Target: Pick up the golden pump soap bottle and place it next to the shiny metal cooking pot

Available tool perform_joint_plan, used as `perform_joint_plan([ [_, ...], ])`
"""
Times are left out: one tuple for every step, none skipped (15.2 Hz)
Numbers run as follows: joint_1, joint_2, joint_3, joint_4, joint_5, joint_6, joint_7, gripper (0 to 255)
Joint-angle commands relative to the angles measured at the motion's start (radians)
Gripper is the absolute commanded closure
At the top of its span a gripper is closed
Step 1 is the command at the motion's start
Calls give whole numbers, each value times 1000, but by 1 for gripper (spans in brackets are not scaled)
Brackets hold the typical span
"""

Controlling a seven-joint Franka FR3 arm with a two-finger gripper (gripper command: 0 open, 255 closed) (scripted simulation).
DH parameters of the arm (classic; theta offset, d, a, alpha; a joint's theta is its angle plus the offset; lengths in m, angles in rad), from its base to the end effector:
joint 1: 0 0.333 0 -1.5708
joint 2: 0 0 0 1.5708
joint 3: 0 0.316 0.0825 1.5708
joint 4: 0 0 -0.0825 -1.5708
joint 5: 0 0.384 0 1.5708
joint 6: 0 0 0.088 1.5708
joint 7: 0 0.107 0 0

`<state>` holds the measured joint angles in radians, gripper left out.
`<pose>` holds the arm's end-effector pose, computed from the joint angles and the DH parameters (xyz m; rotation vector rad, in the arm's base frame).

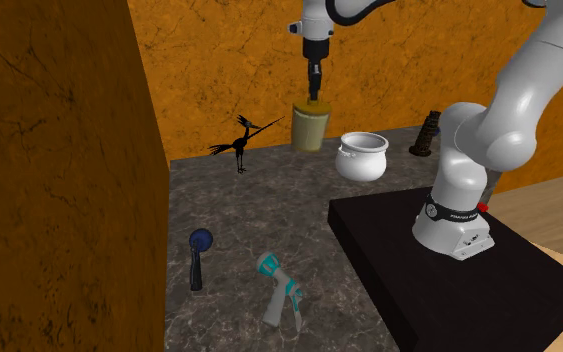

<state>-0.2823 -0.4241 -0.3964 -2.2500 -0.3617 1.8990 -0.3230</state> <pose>0.3172 -0.3105 0.5227 2.9353 -0.3219 -0.0605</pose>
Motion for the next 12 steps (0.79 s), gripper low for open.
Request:
perform_joint_plan([
  [-22,-26,-30,-23,-21,9,-40,255],
  [-33,-39,-45,-29,-30,10,-61,255],
  [-44,-50,-60,-35,-40,12,-82,255],
  [-55,-60,-76,-40,-50,13,-103,255],
  [-65,-69,-92,-43,-59,14,-125,255],
  [-75,-77,-109,-45,-68,16,-147,255],
  [-85,-84,-126,-46,-77,17,-169,255],
  [-95,-90,-143,-46,-86,19,-192,255],
  [-104,-95,-161,-45,-94,21,-215,255],
  [-113,-99,-179,-43,-102,23,-238,255],
  [-122,-101,-197,-40,-109,26,-262,255],
  [-130,-103,-216,-35,-116,29,-286,255],
])
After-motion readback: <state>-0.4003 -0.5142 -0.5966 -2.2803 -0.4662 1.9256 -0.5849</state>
